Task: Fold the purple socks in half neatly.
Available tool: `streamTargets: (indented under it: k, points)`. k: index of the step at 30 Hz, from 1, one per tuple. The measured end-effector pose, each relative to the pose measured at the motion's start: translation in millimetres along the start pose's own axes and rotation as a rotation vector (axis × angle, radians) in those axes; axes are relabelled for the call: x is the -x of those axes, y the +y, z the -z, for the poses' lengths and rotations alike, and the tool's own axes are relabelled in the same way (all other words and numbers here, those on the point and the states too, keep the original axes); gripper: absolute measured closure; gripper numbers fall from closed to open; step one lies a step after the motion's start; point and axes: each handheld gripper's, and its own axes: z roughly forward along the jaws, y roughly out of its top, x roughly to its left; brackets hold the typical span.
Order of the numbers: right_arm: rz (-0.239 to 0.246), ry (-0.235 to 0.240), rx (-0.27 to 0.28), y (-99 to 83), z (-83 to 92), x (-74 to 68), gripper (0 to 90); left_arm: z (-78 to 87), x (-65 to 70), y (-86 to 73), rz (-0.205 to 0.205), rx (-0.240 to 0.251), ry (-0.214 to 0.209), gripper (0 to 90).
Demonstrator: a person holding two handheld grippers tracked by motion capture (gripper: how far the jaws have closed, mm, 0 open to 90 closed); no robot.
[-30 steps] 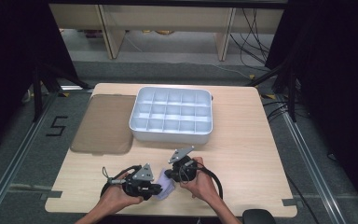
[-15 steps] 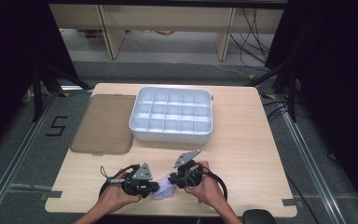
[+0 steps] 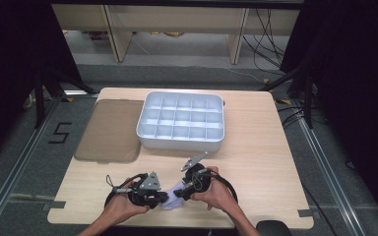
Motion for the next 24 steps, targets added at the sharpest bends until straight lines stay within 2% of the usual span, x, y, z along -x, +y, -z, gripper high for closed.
streamTargets:
  k: [3, 5, 6, 7, 8, 9, 12, 13, 14, 16, 17, 18, 19, 20, 21, 23, 24]
  points:
    - [-0.011, 0.029, -0.014, 1.1, -4.0, 3.4, 37.9, -0.4, -1.0, -0.4, 0.012, -0.006, -0.013, 82.4]
    - [-0.016, 0.048, -0.029, 2.1, -8.4, 3.9, 42.4, -3.1, 2.1, -1.1, 0.061, 0.048, -0.007, 82.2]
    - [-0.016, 0.048, -0.029, 2.1, -8.4, 3.9, 42.4, -3.1, 2.1, -1.1, 0.061, 0.048, -0.007, 82.2]
    - [-0.014, 0.052, -0.031, 2.4, -8.6, 3.8, 44.3, -2.2, 0.9, -1.2, 0.045, 0.036, -0.008, 82.2]
    - [-0.012, 0.059, -0.031, 2.5, -8.9, 3.7, 48.1, -0.1, -1.7, -1.1, 0.007, 0.004, -0.009, 82.1]
    - [-0.022, 0.08, -0.026, 1.4, -9.0, 4.3, 52.5, -0.4, -1.2, -1.3, 0.013, 0.011, -0.01, 82.0]
    - [-0.037, 0.099, -0.016, 0.3, -9.6, 5.0, 56.2, 0.5, -2.3, -1.7, 0.001, 0.003, -0.011, 81.7]
    - [-0.045, 0.1, -0.017, -0.1, -9.0, 5.8, 57.8, -0.1, -1.3, -2.6, 0.021, 0.021, -0.02, 81.4]
    - [-0.05, 0.106, -0.016, -0.3, -8.9, 5.7, 59.0, -1.7, 2.1, -3.7, 0.074, 0.053, -0.012, 80.7]
    - [-0.05, 0.095, -0.016, 0.0, -8.3, 4.0, 61.0, 0.1, 2.1, -5.8, 0.068, 0.052, -0.018, 79.5]
    - [-0.044, 0.095, -0.013, -0.1, -8.6, 3.4, 61.6, 4.1, -1.3, -6.2, 0.001, 0.009, -0.009, 79.0]
    - [-0.034, 0.091, -0.008, -0.2, -8.6, 3.7, 62.2, 1.0, 3.8, -7.4, 0.065, 0.061, -0.003, 78.3]
    - [-0.043, 0.084, -0.009, -0.3, -7.6, 2.5, 63.1, 3.1, 3.7, -7.7, 0.045, 0.045, 0.004, 76.1]
    - [-0.043, 0.084, -0.009, -0.3, -7.6, 2.5, 63.1, 4.4, 4.2, -7.9, 0.043, 0.051, 0.002, 76.1]
    - [-0.039, 0.084, -0.006, -0.3, -7.6, 2.2, 63.5, 6.1, 5.5, -8.6, 0.065, 0.066, 0.003, 73.9]
    - [-0.034, 0.084, -0.006, -0.2, -7.4, 1.0, 64.0, 13.0, 3.2, -11.3, 0.081, 0.079, 0.011, 68.8]
    - [-0.037, 0.077, -0.01, -0.1, -6.9, 0.4, 64.1, 16.1, 2.1, -13.8, 0.107, 0.11, 0.009, 67.1]
